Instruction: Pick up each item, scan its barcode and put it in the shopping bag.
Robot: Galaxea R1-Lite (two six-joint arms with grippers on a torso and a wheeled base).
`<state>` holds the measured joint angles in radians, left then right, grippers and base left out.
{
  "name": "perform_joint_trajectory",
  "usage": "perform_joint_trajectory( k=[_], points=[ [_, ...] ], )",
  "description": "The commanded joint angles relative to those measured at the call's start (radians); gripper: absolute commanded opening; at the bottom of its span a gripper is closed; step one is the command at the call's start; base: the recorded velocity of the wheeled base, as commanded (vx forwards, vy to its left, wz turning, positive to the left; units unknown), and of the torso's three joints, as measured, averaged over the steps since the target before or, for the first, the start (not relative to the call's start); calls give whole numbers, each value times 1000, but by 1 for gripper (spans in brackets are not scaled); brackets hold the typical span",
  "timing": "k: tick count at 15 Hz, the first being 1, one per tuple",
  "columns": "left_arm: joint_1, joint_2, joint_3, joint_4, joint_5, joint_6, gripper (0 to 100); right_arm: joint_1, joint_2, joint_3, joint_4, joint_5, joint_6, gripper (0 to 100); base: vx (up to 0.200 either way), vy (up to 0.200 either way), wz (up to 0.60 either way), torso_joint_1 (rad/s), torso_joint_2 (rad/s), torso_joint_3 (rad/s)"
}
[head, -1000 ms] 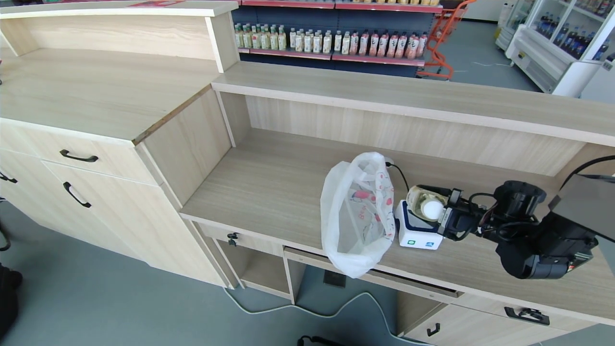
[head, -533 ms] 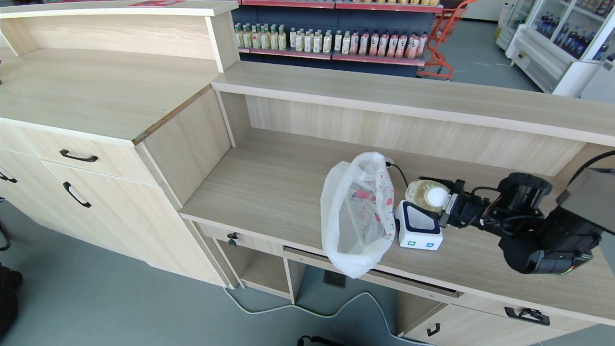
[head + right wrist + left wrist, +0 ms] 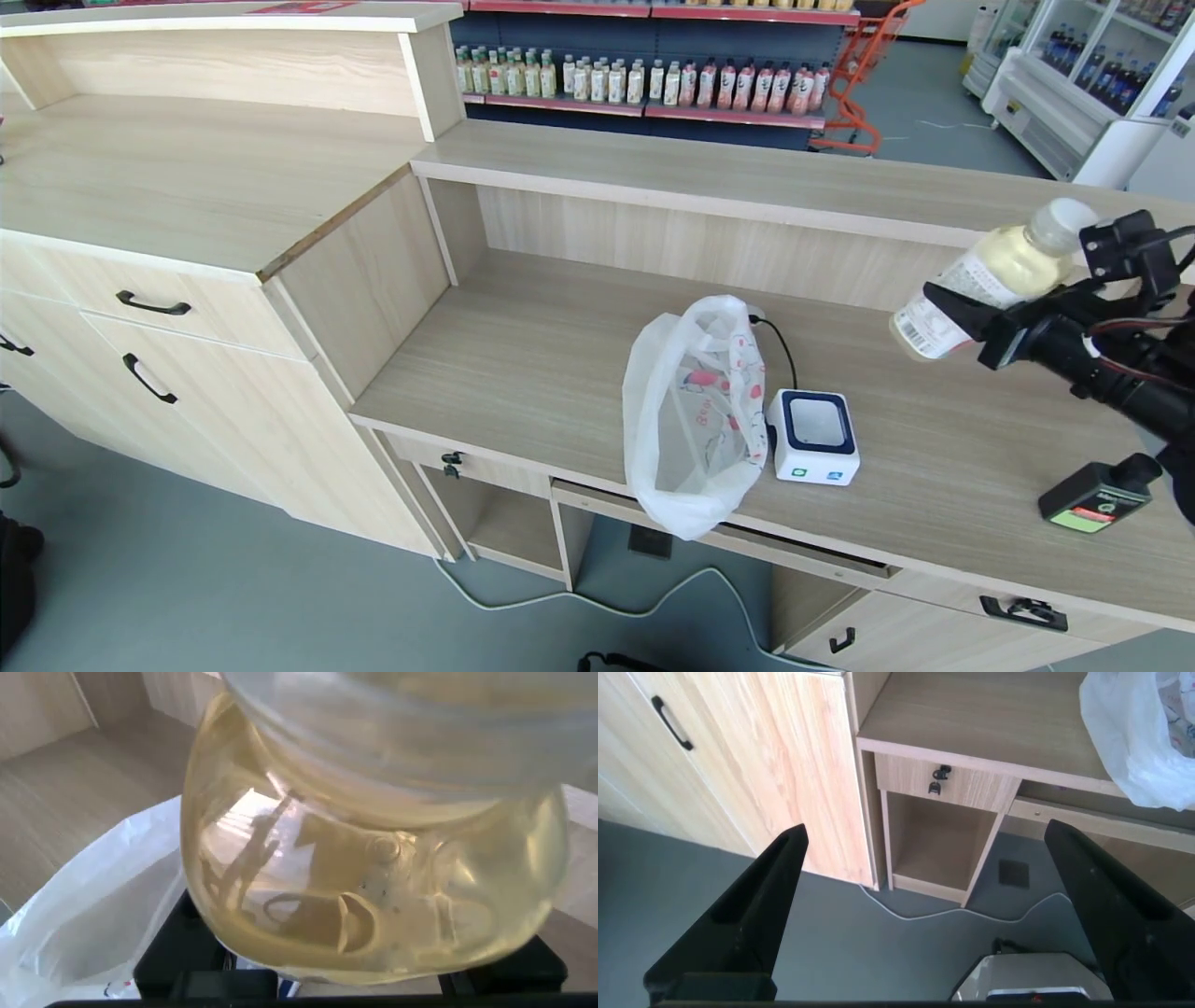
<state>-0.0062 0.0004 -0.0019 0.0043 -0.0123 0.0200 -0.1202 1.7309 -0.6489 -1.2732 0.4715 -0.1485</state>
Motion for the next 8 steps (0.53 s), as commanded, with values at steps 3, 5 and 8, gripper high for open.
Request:
perform_joint_trajectory(
  k=[3,5,8],
  points=[
    [0,0,0,0,0,0,100,-88,-137,215,-109,-16,138,0,0,0,0,0,0,0],
    [0,0,-1,0,0,0,100,-88,-160,242,-87,-45,145,0,0,0,0,0,0,0],
    [0,0,-1,0,0,0,100,-88,-163,262,-83,-53,147,0,0,0,0,0,0,0]
  ],
)
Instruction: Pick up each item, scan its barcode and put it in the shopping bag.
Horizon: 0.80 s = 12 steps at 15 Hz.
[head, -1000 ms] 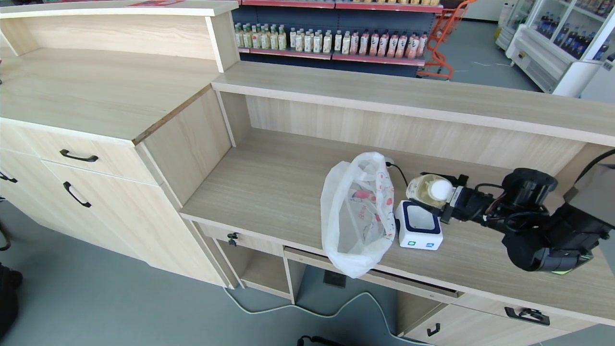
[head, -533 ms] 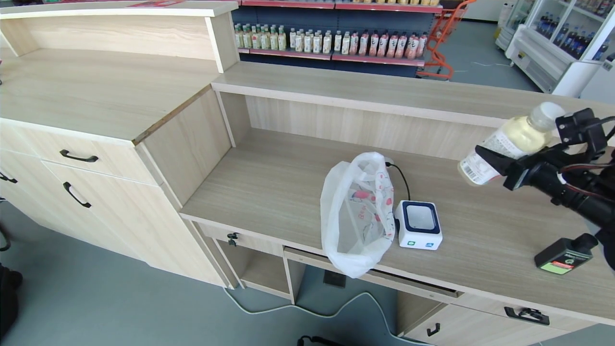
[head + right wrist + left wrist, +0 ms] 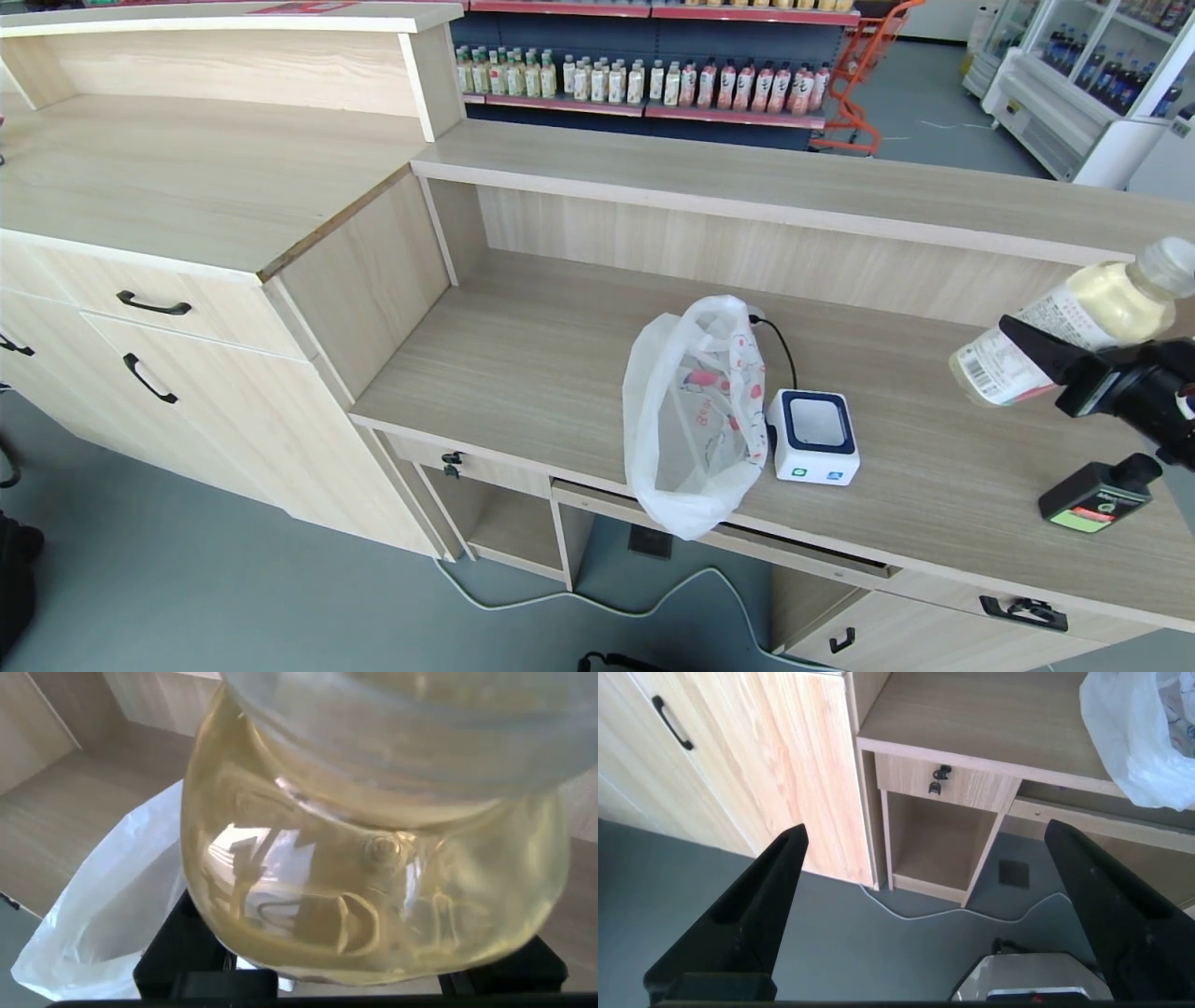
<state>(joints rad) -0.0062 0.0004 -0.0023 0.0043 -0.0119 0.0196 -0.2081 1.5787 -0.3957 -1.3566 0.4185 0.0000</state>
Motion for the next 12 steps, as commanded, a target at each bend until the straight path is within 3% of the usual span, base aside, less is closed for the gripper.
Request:
perform_joint_trajectory(
  k=[1,7,12],
  points=[
    [0,0,-1,0,0,0,100,-2,-11,12,1,-1,6,0,0,0,0,0,0,0],
    [0,0,-1,0,0,-1,100,-11,-14,25,1,-30,38,0,0,0,0,0,0,0],
    [0,0,1,-1,-2,-1,100,12,-20,-12,91,-46,87,0,0,200,0,2,0,1]
  ],
)
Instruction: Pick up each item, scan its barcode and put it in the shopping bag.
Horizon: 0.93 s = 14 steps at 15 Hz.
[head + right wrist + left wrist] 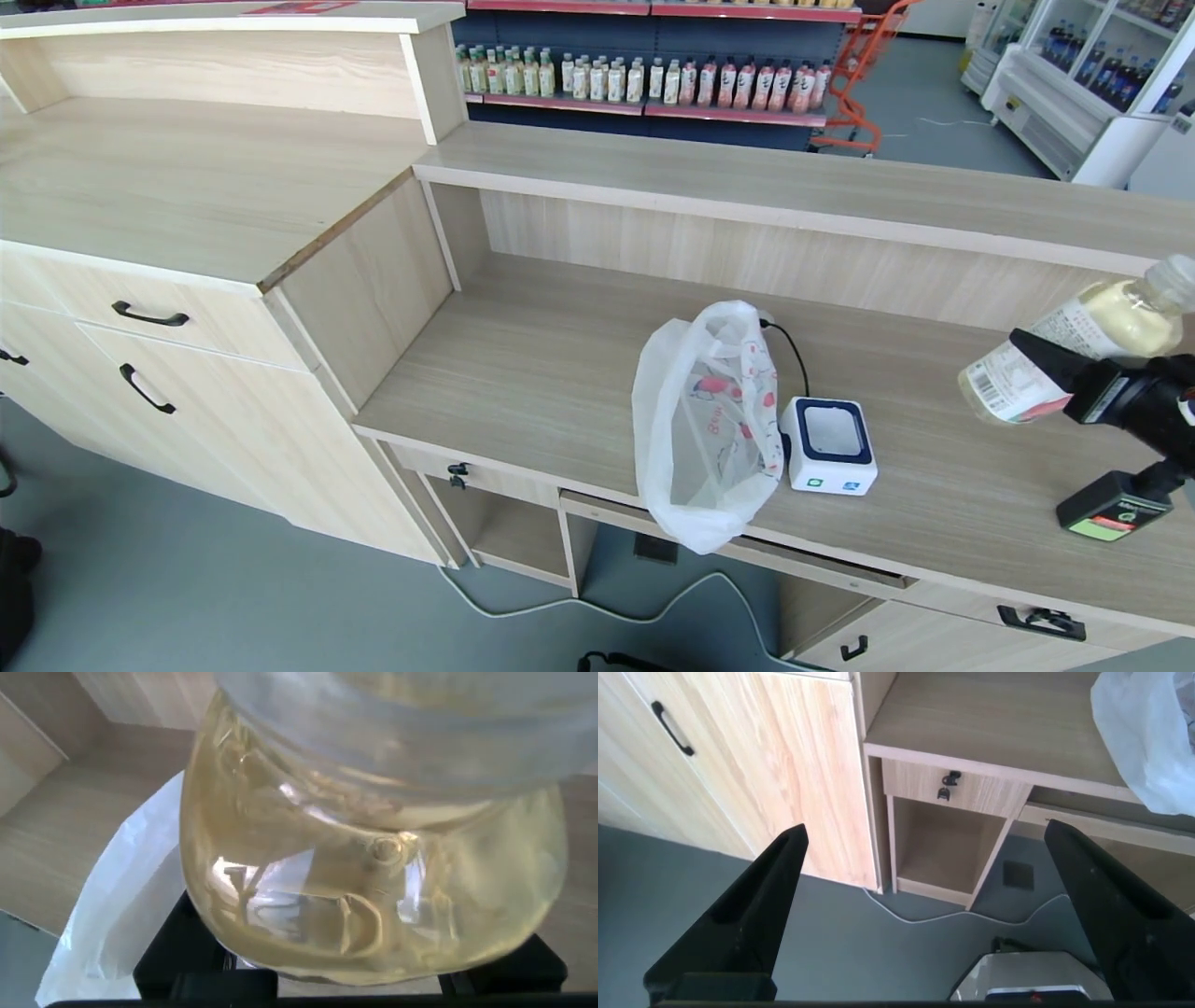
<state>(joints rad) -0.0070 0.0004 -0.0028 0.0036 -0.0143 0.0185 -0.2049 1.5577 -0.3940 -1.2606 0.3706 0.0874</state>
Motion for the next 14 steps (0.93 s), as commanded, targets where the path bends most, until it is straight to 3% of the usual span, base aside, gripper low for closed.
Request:
perform_joint_trajectory(
  k=[1,6,14],
  points=[
    [1,0,1,-1,0,1,100,36,4,-25,-2,1,0,0,0,200,0,22,27,-12],
    [1,0,1,-1,0,3,100,197,93,-101,32,-49,-12,0,0,200,0,1,2,0],
    [1,0,1,-1,2,0,100,283,325,-197,58,-49,-158,0,0,0,0,0,0,0]
  ],
)
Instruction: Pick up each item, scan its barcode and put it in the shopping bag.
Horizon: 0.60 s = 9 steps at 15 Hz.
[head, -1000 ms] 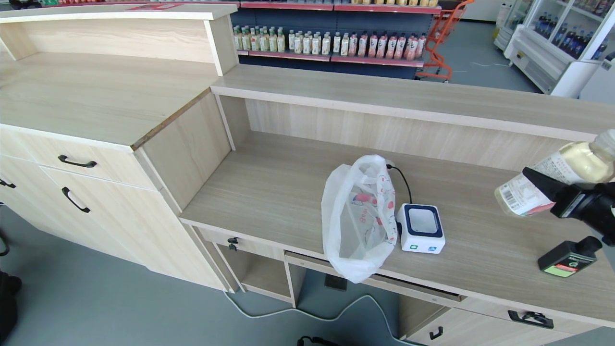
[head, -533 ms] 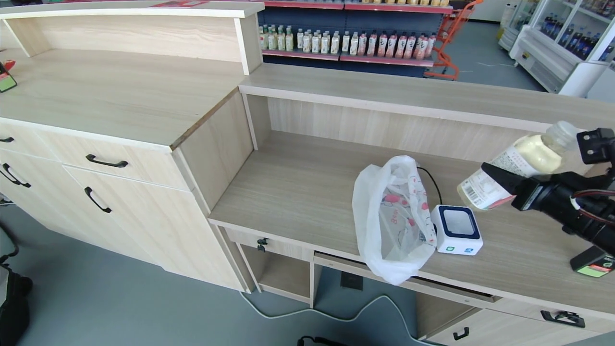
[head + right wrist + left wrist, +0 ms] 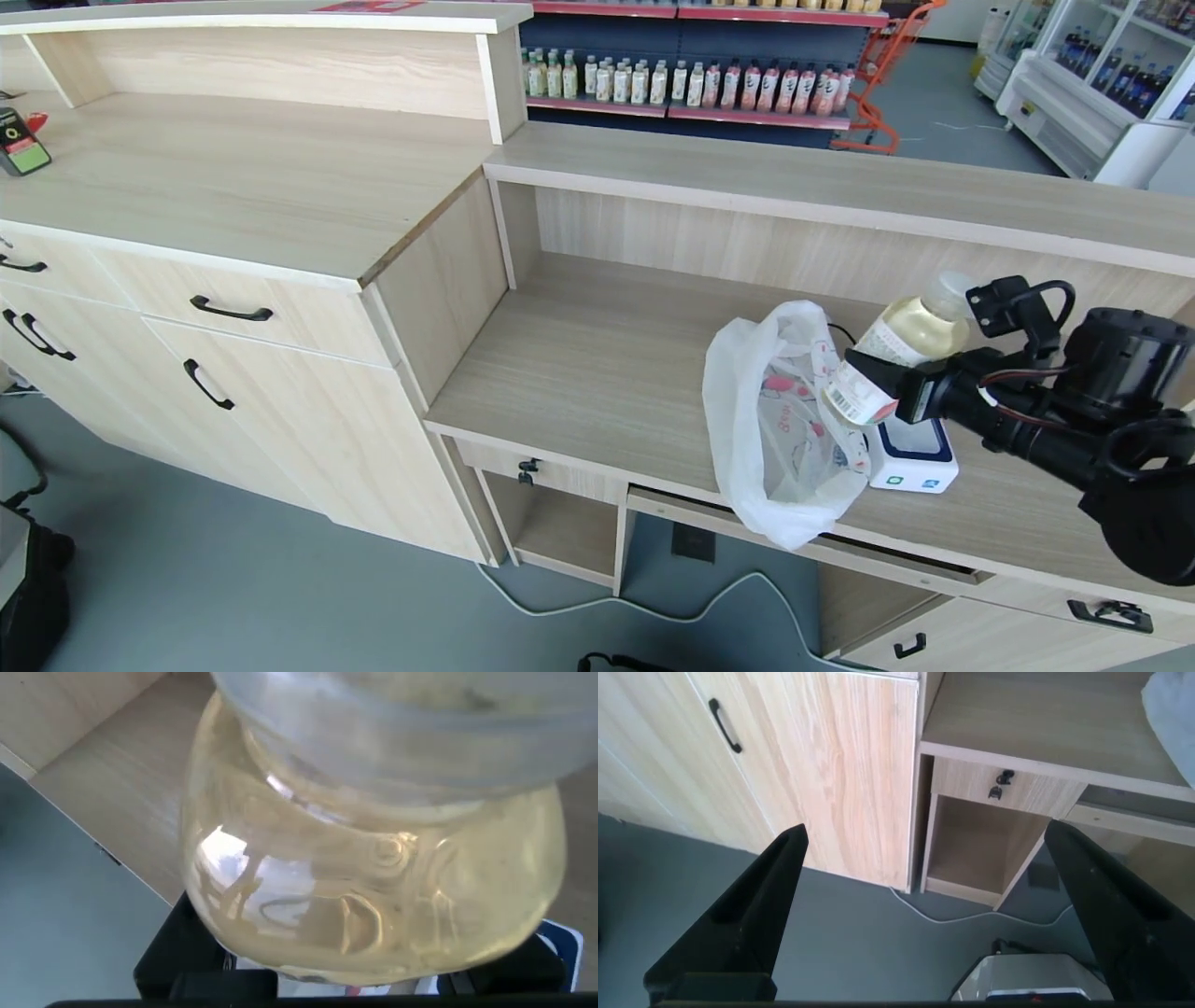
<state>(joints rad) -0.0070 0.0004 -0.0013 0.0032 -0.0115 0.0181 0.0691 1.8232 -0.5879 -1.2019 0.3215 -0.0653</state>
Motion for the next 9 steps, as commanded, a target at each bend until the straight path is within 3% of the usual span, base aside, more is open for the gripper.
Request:
perform_joint_trajectory(
  k=[1,5,9],
  points=[
    [1,0,0,0,-1,0,100,24,76,0,-4,1,-11,0,0,0,0,0,0,0],
    [1,0,0,0,-1,0,100,43,145,-3,-13,-52,-41,0,0,0,0,0,0,0],
    [1,0,0,0,-1,0,100,69,251,-12,-153,-50,-45,0,0,0,0,0,0,0]
  ],
)
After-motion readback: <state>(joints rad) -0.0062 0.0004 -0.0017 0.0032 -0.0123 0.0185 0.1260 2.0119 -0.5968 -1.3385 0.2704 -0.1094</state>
